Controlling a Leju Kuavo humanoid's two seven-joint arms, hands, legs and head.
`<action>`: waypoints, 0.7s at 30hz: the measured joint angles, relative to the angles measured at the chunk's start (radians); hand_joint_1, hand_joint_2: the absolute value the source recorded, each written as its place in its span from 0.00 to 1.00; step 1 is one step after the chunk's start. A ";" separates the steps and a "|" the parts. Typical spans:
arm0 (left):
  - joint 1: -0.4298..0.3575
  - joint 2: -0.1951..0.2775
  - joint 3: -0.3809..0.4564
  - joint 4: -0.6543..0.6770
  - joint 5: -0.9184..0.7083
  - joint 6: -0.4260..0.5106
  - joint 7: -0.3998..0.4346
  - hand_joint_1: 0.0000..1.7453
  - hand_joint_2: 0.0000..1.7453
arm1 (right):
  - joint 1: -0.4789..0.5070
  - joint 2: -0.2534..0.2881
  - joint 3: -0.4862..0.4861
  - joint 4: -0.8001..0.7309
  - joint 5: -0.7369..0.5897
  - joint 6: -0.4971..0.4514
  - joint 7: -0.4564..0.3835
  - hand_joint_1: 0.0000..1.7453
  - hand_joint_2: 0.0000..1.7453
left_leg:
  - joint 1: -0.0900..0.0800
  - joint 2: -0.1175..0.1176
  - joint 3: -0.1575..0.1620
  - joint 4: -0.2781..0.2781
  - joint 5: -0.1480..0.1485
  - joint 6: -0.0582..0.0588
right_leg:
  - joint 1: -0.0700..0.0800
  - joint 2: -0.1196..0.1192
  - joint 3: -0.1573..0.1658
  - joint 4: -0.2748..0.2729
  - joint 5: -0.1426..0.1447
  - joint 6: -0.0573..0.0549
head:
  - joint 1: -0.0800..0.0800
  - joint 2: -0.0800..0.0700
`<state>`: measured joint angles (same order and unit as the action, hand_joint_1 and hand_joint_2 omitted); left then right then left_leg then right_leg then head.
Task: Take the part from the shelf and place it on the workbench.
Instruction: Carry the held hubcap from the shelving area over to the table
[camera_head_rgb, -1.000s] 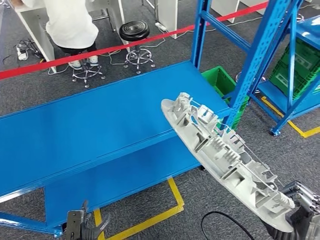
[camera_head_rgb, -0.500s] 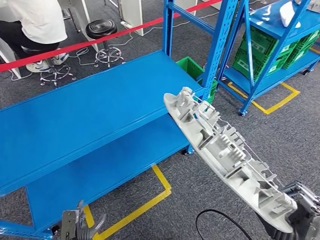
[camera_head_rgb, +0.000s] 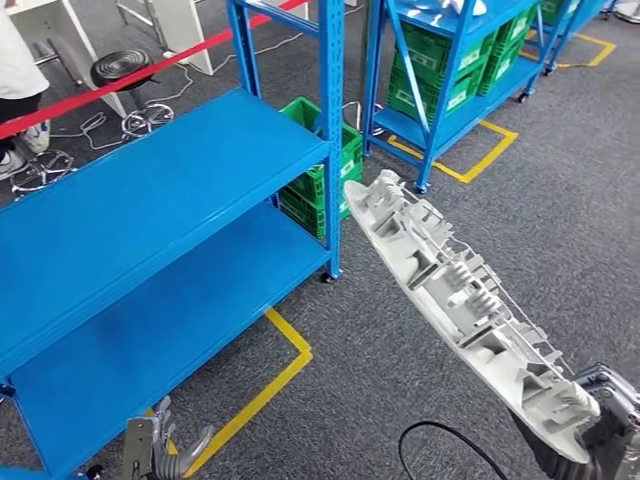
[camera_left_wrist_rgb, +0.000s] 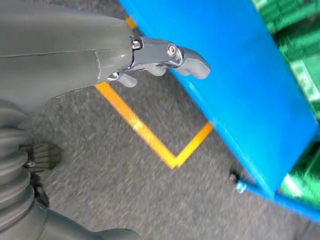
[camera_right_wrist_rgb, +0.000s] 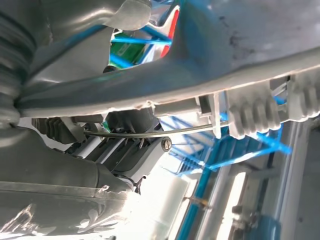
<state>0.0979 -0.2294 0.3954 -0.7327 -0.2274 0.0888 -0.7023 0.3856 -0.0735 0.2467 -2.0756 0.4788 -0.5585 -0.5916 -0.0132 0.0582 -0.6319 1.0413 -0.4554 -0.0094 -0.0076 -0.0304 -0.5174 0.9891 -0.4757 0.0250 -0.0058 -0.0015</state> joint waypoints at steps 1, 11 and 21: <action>0.001 0.000 0.001 0.001 0.000 0.000 0.000 0.00 1.00 | 0.000 0.000 0.000 0.000 0.000 0.000 0.000 1.00 1.00 | 0.001 -0.030 -0.014 0.052 -0.055 -0.004 | 0.000 0.012 -0.014 0.000 0.014 -0.005 | -0.003 0.000; -0.025 0.001 0.000 0.009 -0.030 0.004 0.000 0.00 1.00 | 0.018 0.000 -0.002 -0.006 -0.023 -0.015 -0.008 1.00 1.00 | 0.001 -0.139 0.192 -0.081 -0.069 0.025 | -0.002 0.137 -0.150 0.000 0.147 0.019 | -0.007 0.000; -0.051 0.000 -0.018 0.019 -0.045 0.004 0.000 0.00 1.00 | 0.050 0.001 -0.004 -0.018 -0.029 -0.017 -0.016 1.00 1.00 | -0.009 0.006 0.066 -0.078 0.035 0.054 | -0.005 0.033 -0.189 0.307 -0.009 0.056 | 0.006 0.000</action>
<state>0.0464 -0.2298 0.3776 -0.7140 -0.2719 0.0927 -0.7023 0.4355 -0.0721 0.2424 -2.0932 0.4498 -0.5755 -0.6078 -0.0222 0.0641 -0.5654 0.9632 -0.4204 0.0449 -0.0127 0.0025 -0.7063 1.2961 -0.4843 0.0813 0.0007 -0.0015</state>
